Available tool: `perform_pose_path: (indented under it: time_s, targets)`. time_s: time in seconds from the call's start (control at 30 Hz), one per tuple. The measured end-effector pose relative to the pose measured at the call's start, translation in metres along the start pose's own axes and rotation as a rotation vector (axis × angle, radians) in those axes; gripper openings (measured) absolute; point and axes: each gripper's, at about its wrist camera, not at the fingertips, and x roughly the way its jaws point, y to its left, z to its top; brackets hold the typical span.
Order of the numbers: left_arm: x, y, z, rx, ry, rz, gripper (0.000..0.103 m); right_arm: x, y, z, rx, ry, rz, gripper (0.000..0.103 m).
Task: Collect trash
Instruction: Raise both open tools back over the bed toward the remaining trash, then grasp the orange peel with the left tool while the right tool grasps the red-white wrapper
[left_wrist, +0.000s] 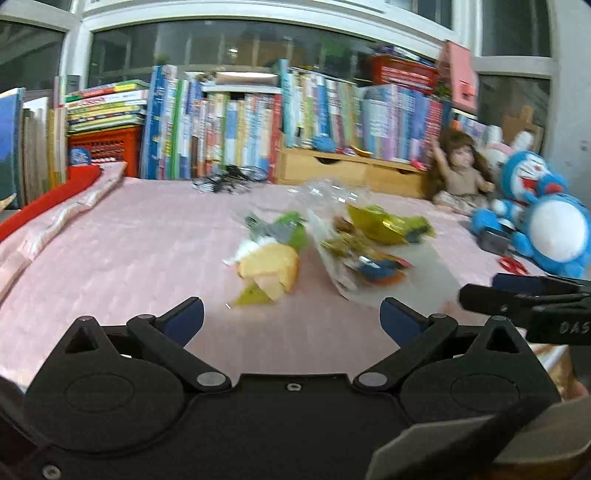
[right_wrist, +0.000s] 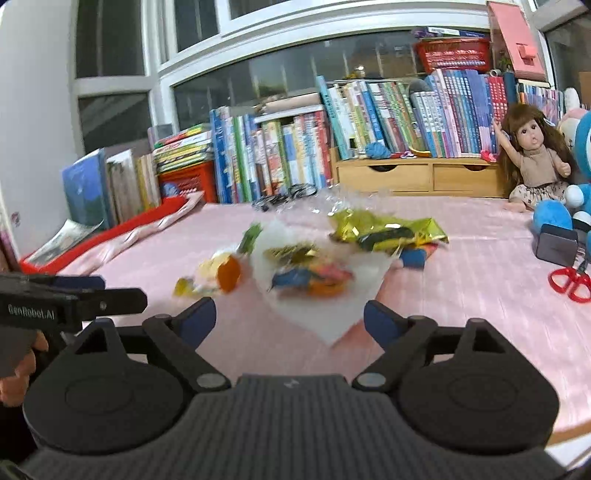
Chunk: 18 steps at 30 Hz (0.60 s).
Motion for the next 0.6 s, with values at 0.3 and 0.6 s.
perform_pose_path:
  time_s: [0.3,0.6]
  targets:
    - [0.077,0.000,0.006,-0.004,0.035,0.067,0.102,0.057,-0.024,0.022,0.139,0.032,0.011,0.093]
    - [0.110,0.006,0.013,-0.104,-0.010,0.037,0.088,0.095,-0.015,0.026,0.080,0.068,-0.008,0.090]
